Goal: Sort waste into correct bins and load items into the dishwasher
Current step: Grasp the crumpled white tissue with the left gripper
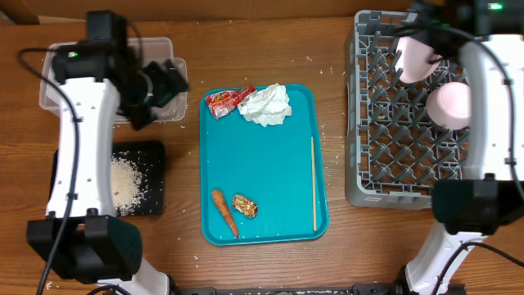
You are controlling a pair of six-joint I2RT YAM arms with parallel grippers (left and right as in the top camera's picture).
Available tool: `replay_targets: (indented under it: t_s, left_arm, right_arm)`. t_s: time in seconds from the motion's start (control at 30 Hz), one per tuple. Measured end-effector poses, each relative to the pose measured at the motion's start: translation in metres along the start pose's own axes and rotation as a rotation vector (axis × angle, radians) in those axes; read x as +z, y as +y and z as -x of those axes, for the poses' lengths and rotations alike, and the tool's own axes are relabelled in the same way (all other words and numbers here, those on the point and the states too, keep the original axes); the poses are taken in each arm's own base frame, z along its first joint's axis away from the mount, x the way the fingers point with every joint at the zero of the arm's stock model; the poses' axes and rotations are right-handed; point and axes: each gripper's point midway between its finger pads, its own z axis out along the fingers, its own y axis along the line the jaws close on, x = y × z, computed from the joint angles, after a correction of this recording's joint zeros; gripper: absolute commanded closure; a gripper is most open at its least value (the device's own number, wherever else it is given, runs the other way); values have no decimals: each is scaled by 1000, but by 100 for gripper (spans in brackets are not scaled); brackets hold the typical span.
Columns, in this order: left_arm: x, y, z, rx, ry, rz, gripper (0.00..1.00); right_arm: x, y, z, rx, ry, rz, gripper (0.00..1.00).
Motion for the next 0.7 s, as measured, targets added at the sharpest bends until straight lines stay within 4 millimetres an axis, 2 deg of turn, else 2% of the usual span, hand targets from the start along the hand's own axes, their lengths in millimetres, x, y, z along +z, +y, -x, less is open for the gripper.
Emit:
replay_targets:
  t_s: [0.03,0.17,0.33,0.47,0.53,0.63,0.7]
  left_arm:
    - [3,-12,-7,53,14,-21,4]
    - [19,-67,-46,274,45,-78,0]
    - [35,-120,-93,487,51,-122,0]
    - [42,-160,-113,634,-16,-182,0]
    - [48,-168,-118,696,-52,-164,0]
    - [66,-166,-120,769,-84,-77,0]
    - [91,-156,-107,853,-105,19,0]
  right_arm:
    - [3,-16,4,32,9,-16,0]
    - [7,-56,15,116,25,-41,0]
    - [8,-84,19,173,37,-61,0]
    - [8,-102,23,209,35,-77,0]
    - [8,-107,24,220,35,-81,0]
    - [8,-109,24,222,36,-82,0]
    - [8,-108,24,221,37,-80,0]
